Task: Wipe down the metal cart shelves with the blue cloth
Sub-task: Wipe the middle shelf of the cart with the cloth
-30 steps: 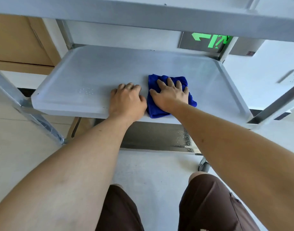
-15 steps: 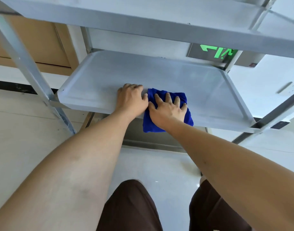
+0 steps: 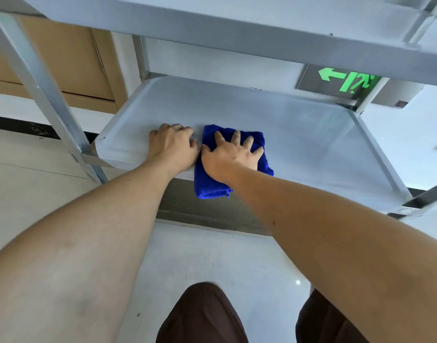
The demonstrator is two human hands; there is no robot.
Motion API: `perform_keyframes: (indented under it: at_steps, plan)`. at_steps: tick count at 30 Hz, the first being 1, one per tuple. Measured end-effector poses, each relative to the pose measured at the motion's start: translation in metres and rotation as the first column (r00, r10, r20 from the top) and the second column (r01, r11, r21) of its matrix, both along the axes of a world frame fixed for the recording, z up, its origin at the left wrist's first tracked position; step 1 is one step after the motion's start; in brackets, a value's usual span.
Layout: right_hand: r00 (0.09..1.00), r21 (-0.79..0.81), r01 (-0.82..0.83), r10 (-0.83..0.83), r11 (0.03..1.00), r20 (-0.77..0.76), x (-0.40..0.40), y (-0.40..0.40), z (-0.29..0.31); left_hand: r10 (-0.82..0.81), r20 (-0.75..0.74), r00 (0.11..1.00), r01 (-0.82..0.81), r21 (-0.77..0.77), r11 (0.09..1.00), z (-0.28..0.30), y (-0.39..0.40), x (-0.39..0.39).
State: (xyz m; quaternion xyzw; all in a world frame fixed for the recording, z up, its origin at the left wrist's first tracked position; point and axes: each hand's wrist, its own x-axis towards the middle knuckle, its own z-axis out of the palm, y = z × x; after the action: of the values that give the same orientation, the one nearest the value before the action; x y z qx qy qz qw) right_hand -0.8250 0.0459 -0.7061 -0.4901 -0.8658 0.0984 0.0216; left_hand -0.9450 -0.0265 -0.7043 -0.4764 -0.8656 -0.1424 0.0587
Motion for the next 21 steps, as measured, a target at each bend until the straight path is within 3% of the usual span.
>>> perform_keyframes:
  at_steps: [8, 21]
  plan:
    - [1.000, 0.003, 0.016, -0.016, 1.000, 0.015, -0.028, 0.034, 0.003, 0.011, -0.030, 0.999, -0.008, 0.111, 0.994, -0.007, 0.003, 0.010]
    - [0.998, 0.019, -0.031, 0.030, 0.999, 0.049, -0.127, 0.113, -0.002, 0.035, -0.034, 0.999, -0.029, 0.169, 0.985, -0.017, -0.007, 0.001]
